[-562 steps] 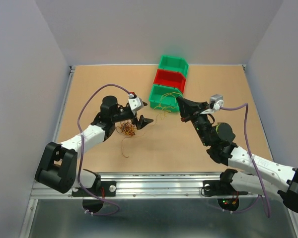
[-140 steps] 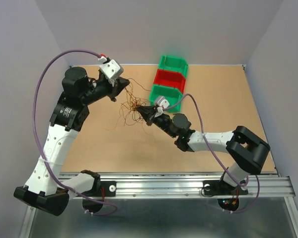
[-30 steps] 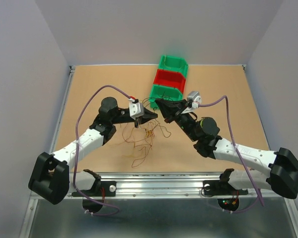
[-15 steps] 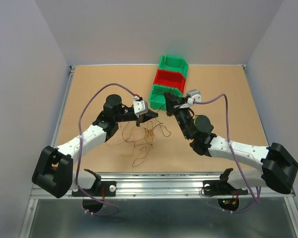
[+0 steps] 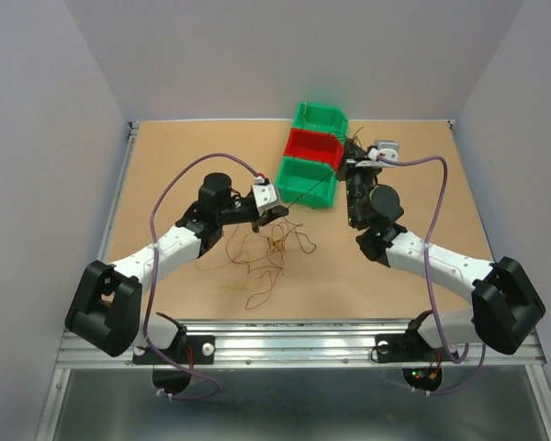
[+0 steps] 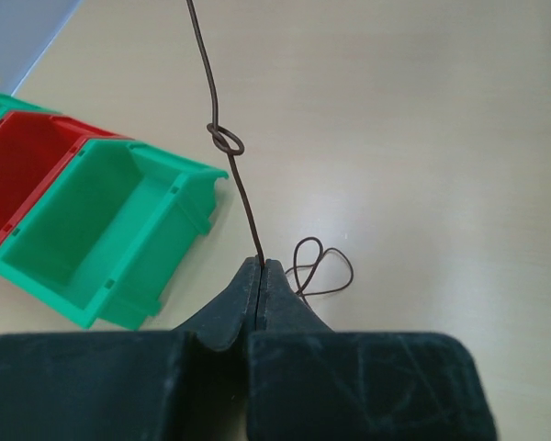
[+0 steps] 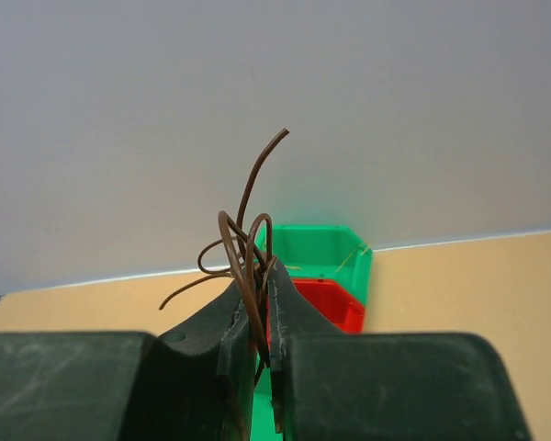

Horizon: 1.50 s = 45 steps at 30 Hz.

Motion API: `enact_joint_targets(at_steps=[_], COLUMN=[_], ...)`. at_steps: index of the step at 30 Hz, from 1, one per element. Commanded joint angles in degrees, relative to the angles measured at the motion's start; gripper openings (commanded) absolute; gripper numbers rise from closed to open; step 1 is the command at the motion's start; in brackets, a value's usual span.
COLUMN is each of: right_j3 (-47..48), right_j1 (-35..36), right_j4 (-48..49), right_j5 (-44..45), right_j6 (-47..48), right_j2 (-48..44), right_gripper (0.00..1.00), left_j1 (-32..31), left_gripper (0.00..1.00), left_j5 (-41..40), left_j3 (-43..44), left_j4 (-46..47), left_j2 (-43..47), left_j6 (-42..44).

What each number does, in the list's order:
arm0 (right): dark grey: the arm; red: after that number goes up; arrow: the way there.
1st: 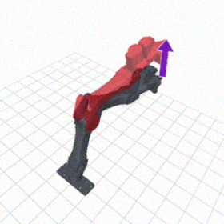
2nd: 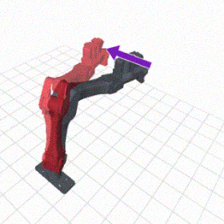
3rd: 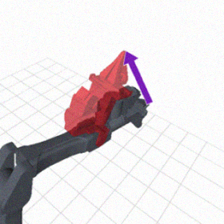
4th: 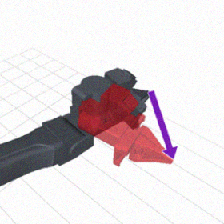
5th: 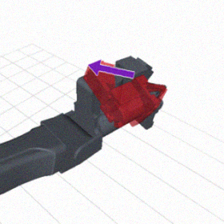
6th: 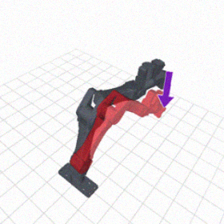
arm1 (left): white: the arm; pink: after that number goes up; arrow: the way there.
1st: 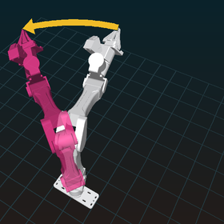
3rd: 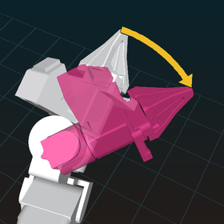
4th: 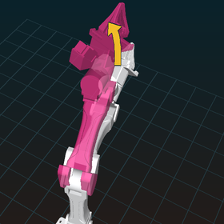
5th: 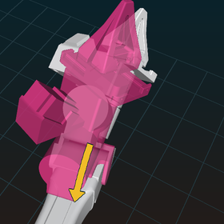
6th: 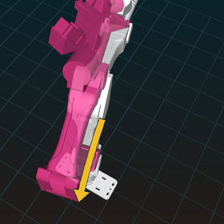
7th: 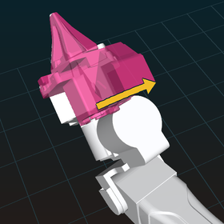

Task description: Untangle the cables

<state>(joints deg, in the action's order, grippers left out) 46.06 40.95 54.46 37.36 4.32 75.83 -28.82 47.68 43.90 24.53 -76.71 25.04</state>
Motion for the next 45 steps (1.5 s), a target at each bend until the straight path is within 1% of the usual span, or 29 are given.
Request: enact_joint_targets(at_steps=[1, 2, 3, 4, 5, 6, 9, 11, 13, 14, 15, 16, 18, 22, 25, 29, 30, 36, 37, 39, 41, 42, 44, 45], right_j3=[4.73, 5.09, 5.35, 5.79, 6.92, 7.63, 10.18, 10.97, 11.94, 13.68, 14.57, 15.54, 17.38, 19.67, 22.39, 29.15, 30.39, 39.52, 40.67, 42.96, 44.02, 44.02, 43.06, 42.45], right_j1=[-3.15, -4.11, -4.56, -4.82, -5.43, -5.53, -5.53, -5.53, -5.79, -6.75, -7.63, -8.68, -11.58, -12.65, -12.91, -13.61, -13.61, -13.70, -13.70, -13.70, -13.70, -13.70, -13.70, -13.70], right_j4=[3.55, 3.38, 3.11, 2.68, 0.76, -2.48, -6.81, -9.00, -11.90, -13.40, -15.06, -18.30, -20.35, -21.58, -22.63, -26.50, -27.03, -32.12, -33.35, -34.06, -35.64, -35.73, -35.39, -35.12], right_j5=[2.89, 3.15, 3.15, 3.15, 2.98, 2.11, -0.18, -0.89, -0.54, -0.19, -0.71, -1.58, -5.96, -9.49, -9.94, -10.82, -10.82, -10.39, -9.77, -9.42, -9.42, -9.50, -9.68, -9.68], right_j6=[0.34, 0.25, 0.17, -0.18, -0.53, -1.41, -3.08, -3.44, -4.14, -4.31, -7.97, -9.31, -12.12, -12.05, -12.31, -12.58, -12.58, -12.84, -13.10, -13.19, -13.46, -13.54, -13.81, -13.81], right_j2=[1.59, 2.64, 3.26, 3.88, 4.49, 5.63, 8.00, 9.50, 12.13, 13.10, 14.07, 15.21, 18.02, 22.07, 26.02, 32.34, 32.36, 40.26, 41.92, 43.17, 43.70, 43.44, 42.04, 42.03], right_gripper=[0.11, 0.11, 0.11, 0.11, 0.11, 0.10, 0.09, 0.08, 0.08, 0.08, 0.08, 0.08, 0.08, 0.06, 0.06, 0.06, 0.06, 0.07, 0.10, 0.14, 0.33, 0.44, 0.62, 0.63], left_j1=[1.04, 2.61, 2.63, 5.59, 7.62, 12.25, 17.90, 21.33, 22.31, 22.58, 23.01, 23.63, 25.47, 25.74, 25.74, 25.83, 25.74, 25.74, 25.74, 25.66, 25.65, 25.65, 25.48, 25.48], left_gripper=[0.00, 0.00, 0.00, 0.00, 0.00, 0.00, 0.00, 0.00, 0.00, 0.00, 0.00, 0.00, 0.00, 0.00, 0.00, 0.00, 0.00, 0.00, 0.00, 0.00, 0.00, 0.00, 0.00, 0.00], left_j5=[-3.46, -5.21, -6.19, -6.20, -3.85, -2.34, -1.02, -0.14, -1.00, -2.66, -3.72, -4.69, -5.49, -3.74, -3.91, -4.09, -4.09, -3.65, -3.56, -3.30, -3.21, -3.12, -3.21, -3.21], left_j3=[2.94, 3.64, 4.26, 5.13, 7.06, 7.69, 9.27, 8.67, 8.22, 7.87, 7.61, 7.34, 5.85, 4.79, 4.79, 4.44, 4.35, 4.18, 4.18, 4.18, 4.18, 4.09, 4.00, 3.91], left_j4=[-1.59, -1.42, -1.42, -2.20, -2.73, -3.09, -2.30, -0.99, -0.01, 0.42, 0.60, 1.04, 3.05, 3.94, 3.94, 4.03, 4.03, 4.29, 4.29, 4.29, 4.29, 4.21, 4.29, 4.29], left_j2=[-0.64, -1.16, -1.16, -2.38, -3.18, -4.66, -6.43, -6.44, -5.48, -4.34, -3.81, -3.10, -1.26, 0.24, 0.07, 0.77, 0.77, 1.12, 1.12, 0.95, 0.95, 1.03, 1.38, 1.38], left_j6=[0.89, -1.11, -2.87, -4.37, -7.17, -8.94, -14.29, -15.71, -16.51, -16.77, -17.04, -17.91, -18.62, -18.36, -17.83, -17.30, -17.30, -17.04, -17.13, -17.04, -17.04, -17.04, -16.78, -16.69])
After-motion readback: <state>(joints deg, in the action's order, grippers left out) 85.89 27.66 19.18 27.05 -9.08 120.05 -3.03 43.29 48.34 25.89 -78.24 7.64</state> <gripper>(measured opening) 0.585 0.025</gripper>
